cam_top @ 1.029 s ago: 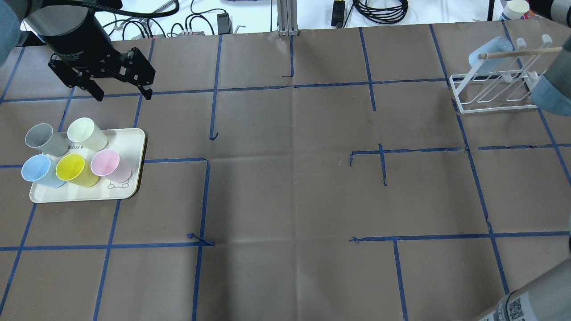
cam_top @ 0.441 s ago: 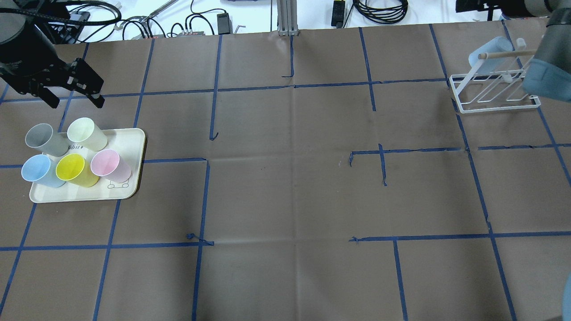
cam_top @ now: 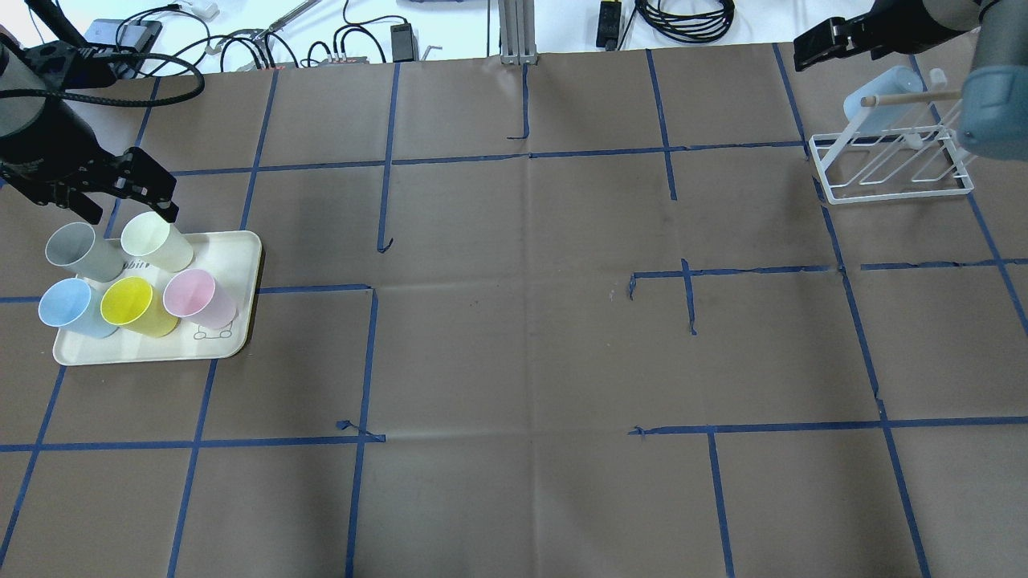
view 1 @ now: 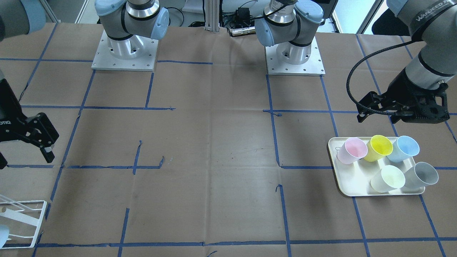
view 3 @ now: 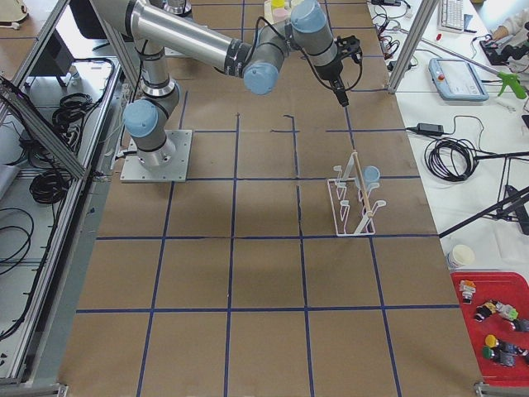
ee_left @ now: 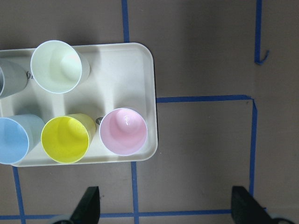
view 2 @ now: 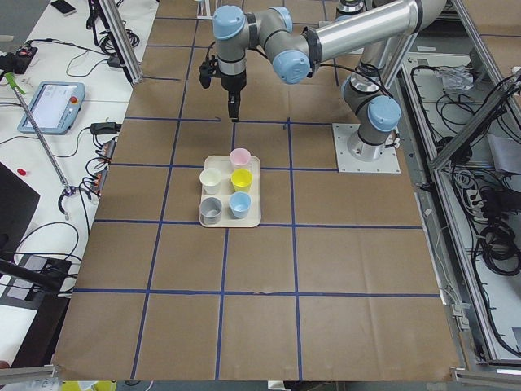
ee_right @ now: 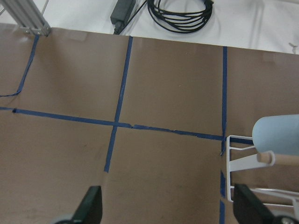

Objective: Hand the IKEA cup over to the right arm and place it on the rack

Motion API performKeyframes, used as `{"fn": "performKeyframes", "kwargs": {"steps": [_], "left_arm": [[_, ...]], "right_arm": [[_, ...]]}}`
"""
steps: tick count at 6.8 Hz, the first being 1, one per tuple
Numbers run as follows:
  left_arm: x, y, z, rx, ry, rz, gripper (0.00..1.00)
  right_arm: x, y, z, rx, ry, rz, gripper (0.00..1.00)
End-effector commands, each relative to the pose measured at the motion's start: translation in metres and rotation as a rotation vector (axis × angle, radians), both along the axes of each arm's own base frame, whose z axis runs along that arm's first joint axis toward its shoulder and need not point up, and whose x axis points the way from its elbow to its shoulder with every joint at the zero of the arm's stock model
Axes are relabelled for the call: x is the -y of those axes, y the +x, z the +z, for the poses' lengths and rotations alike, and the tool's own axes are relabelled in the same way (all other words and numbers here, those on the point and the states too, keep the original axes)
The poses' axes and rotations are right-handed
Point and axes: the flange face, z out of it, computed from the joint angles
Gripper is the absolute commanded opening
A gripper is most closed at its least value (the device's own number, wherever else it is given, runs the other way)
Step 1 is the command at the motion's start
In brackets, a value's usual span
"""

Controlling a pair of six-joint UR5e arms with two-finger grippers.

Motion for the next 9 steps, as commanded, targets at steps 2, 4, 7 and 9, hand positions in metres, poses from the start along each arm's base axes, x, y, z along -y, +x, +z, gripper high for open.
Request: {"fn": "performKeyframes", "kwargs": {"steps": [2,4,7,9], "left_arm": [[0.011,0.005,-0.052,-0.015,0.028,0.084,0.99],[0.028,0.012,-0.099,-0.038,0.084,0.089,0.99],[0.024,0.011,-0.171,-0.024,0.043,0.086,0.99],[0.020,0.009,-0.188,-0.023,0.046,0.081,0.99]], "right_arm": [[-0.024,0.116,0.035,0.035,-0.018,0.111,1.00],[-0.025,0.157,0.043,0.068,-0.226,0.135,1.00],[-0.042,0.184,0.006,0.305,-0.461,0.102,1.00],[-0.052,0.194,-0.007,0.586,-0.462,-0.019,1.00]]}}
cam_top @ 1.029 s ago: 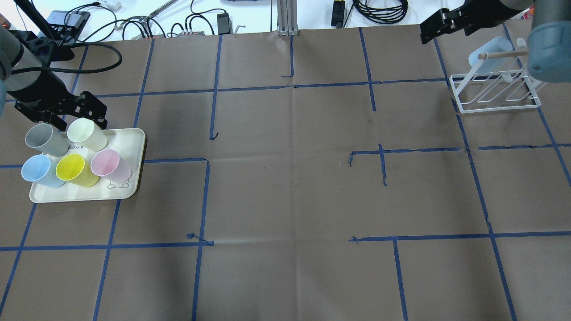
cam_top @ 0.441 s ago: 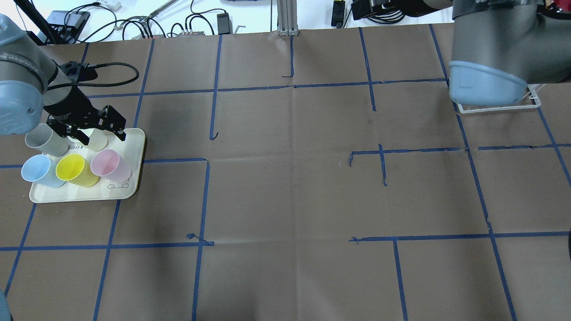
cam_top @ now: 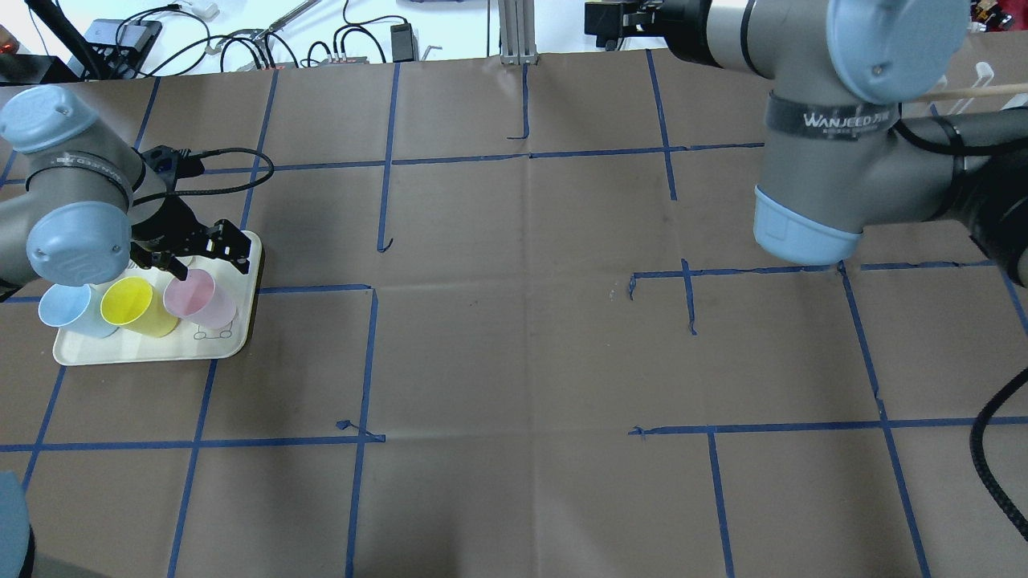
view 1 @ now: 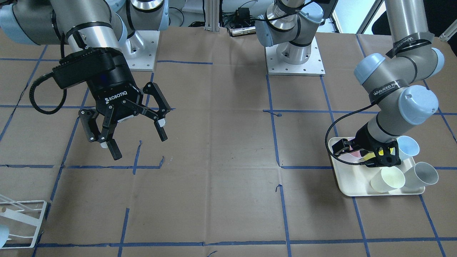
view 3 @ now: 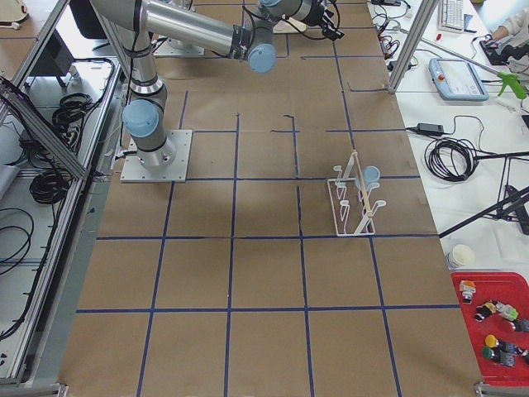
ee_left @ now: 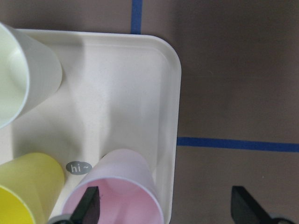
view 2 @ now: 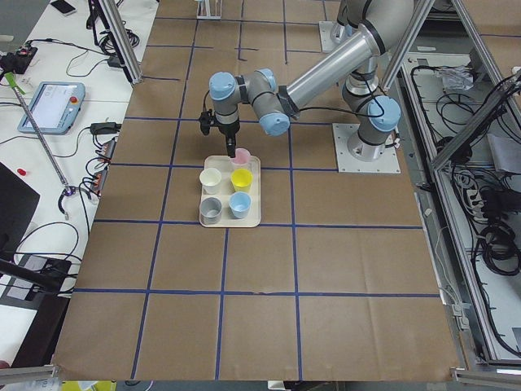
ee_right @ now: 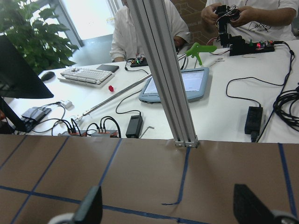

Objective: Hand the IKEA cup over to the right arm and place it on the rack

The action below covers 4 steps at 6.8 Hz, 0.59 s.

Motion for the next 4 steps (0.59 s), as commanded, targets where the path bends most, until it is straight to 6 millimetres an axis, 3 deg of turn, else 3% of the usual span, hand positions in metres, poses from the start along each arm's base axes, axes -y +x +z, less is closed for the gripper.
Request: {"fn": "performKeyframes", "kwargs": {"steps": [1,4], "left_arm": [[-0.001,0.000,-0.022,-0.007,0.022,-0.012,0.99],[0.001,0.001,-0.019,-0.002,0.017,-0.018,0.95]], "right_arm": [[-0.005,0.006,-0.009,0.187,-0.015,-0.026,1.00],[-0.012,0.016,-0.026,0.358,-0.007,0.024,1.00]]}}
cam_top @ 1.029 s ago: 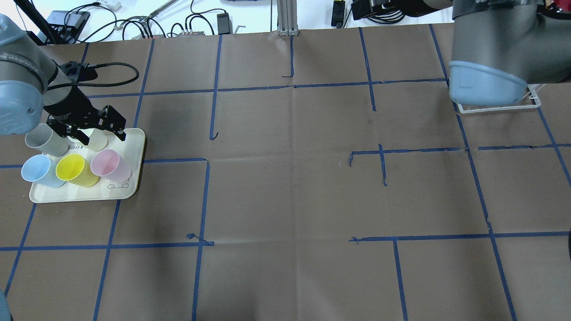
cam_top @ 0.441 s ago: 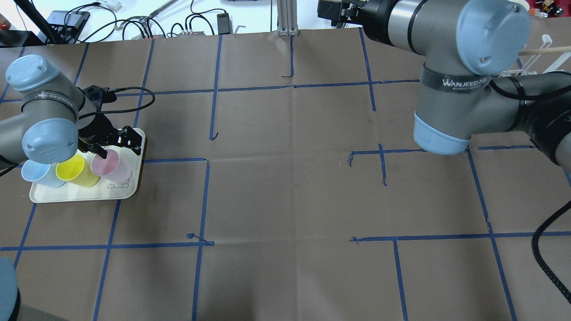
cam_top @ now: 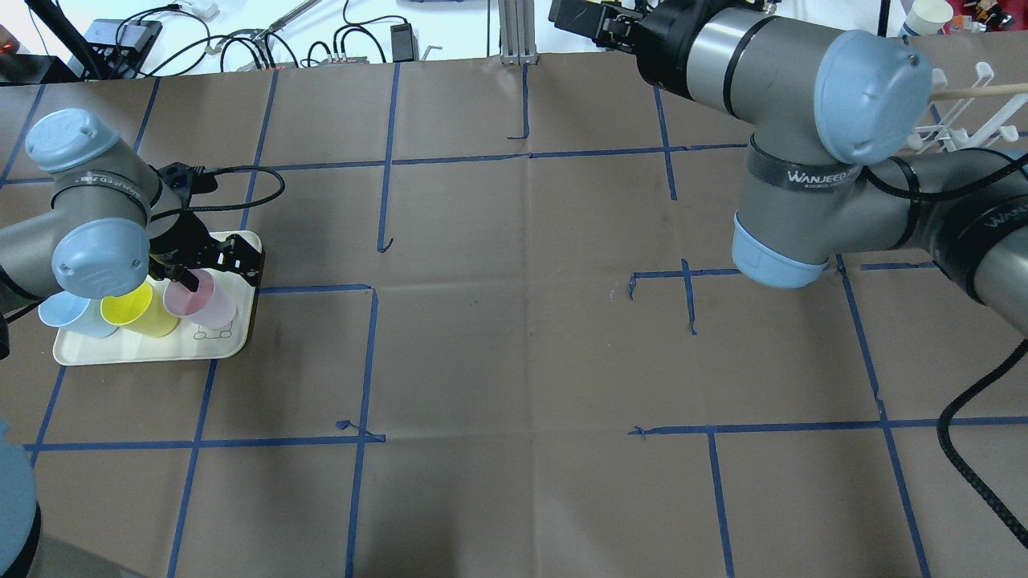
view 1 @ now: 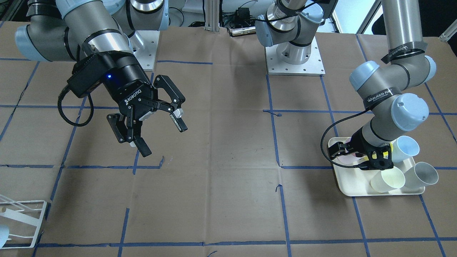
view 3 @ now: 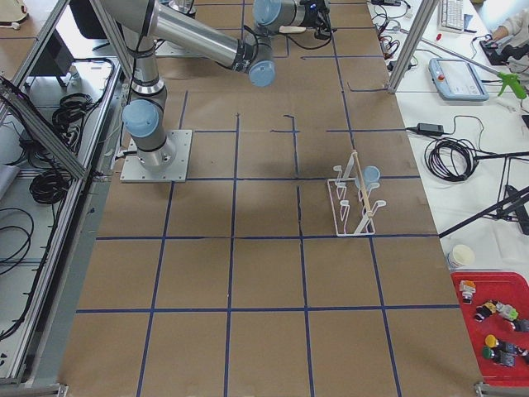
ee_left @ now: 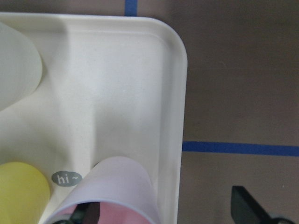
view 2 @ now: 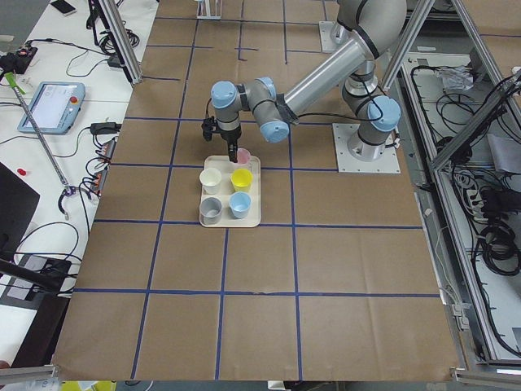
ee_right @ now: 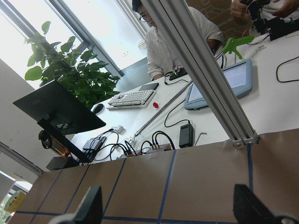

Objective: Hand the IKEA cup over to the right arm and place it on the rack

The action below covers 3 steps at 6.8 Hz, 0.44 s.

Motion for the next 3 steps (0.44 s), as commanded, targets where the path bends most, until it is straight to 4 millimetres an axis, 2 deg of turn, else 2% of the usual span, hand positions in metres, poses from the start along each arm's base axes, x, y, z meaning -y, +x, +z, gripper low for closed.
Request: {"fn": "performKeyframes", "kwargs": {"steps": [1,3], "left_arm": [[0.0006,0.0005,0.0053,0.006,-0.009,0.000,0.75],[0.0017,-0.0003,0.0094,0.005,-0.016,-0.003,0.23]], "right_arm": [[0.0005,0.0019,-0.0163,0.145,0.036,-0.028,1.00],[0.0009,0.0015,-0.0191,0.326,0.176,-0.111,1.00]]}}
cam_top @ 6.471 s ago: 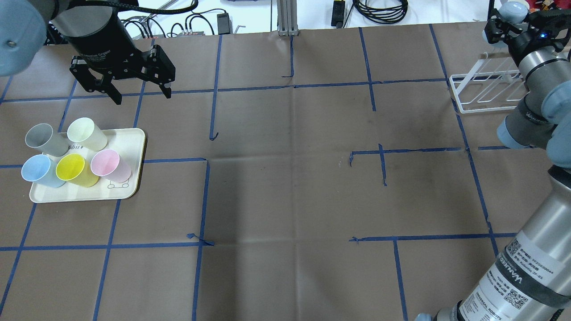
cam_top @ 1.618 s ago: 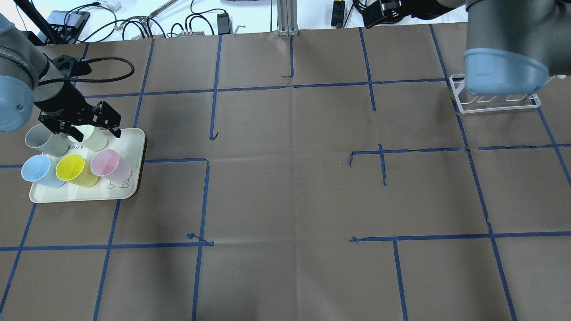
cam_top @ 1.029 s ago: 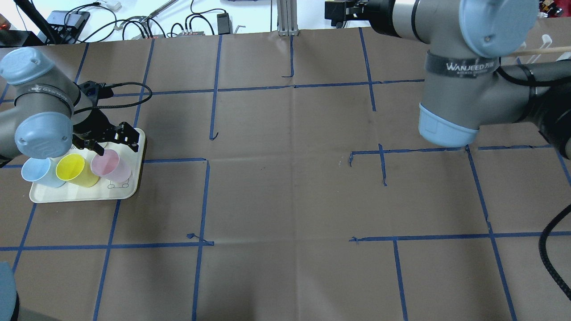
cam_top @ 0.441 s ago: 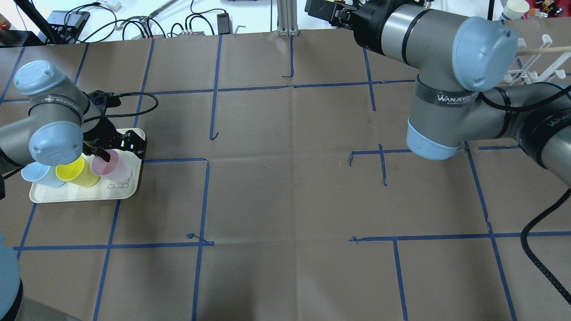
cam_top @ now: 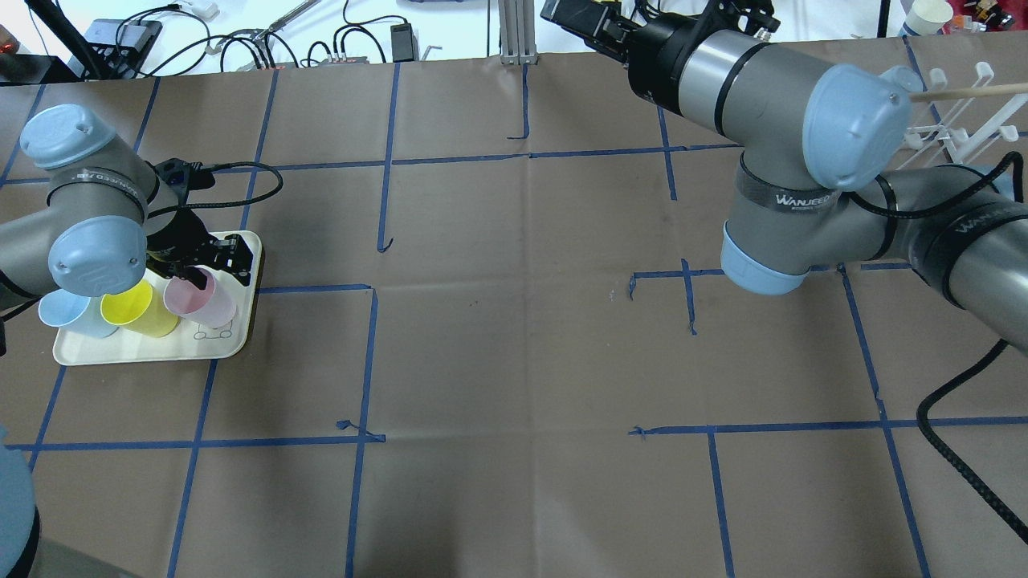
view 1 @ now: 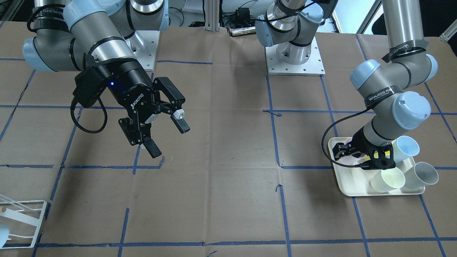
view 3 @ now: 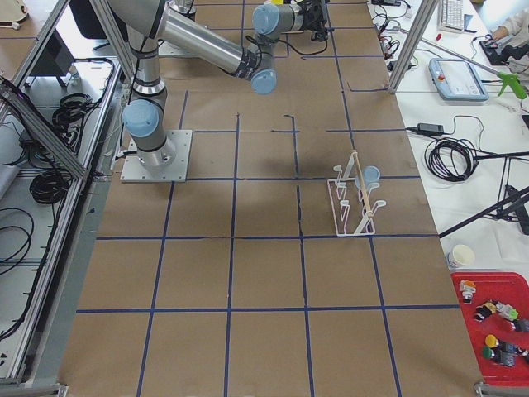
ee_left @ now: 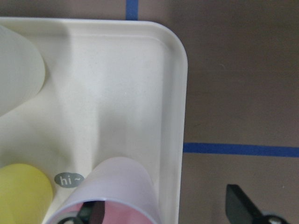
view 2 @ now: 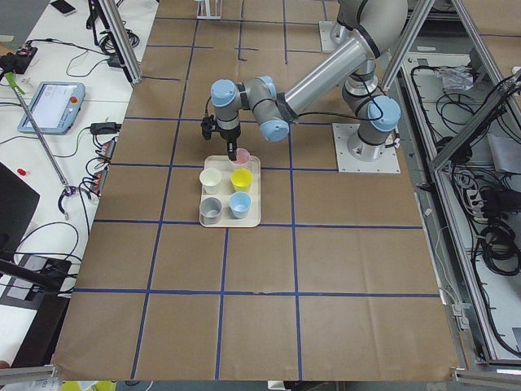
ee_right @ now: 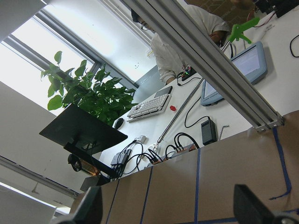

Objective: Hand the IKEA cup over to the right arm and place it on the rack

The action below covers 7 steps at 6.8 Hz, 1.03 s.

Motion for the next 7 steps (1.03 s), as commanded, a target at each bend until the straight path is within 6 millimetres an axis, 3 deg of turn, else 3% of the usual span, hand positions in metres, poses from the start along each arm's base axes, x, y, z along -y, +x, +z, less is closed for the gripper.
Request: {"fn": "performKeyframes", "kwargs": {"steps": [1,3,4,5,7], "left_arm": [[0.000,-0.001,0.004,-0.001,-0.001,-0.007,0.00],[0.002,-0.001,0.013,0.002,-0.019,-0.036,0.00],[0.005,0.000,0.034,0.014,-0.050,-0.050,0.00],[0.008,-0.001,0.065,0.017,-0.057,-0.055,0.00],[0.021,0.002,0.145,0.004,-0.018,-0.058,0.00]], "right_arm": [[-0.004,0.000,-0.004,0.121,0.067,-0.043,1.00],[-0.014,-0.001,-0.005,0.202,0.055,-0.065,1.00],[-0.014,-0.001,-0.005,0.227,0.075,-0.074,1.00],[-0.014,-0.001,-0.005,0.228,0.076,-0.073,1.00],[-0.012,0.000,-0.010,0.228,0.084,-0.074,1.00]]}}
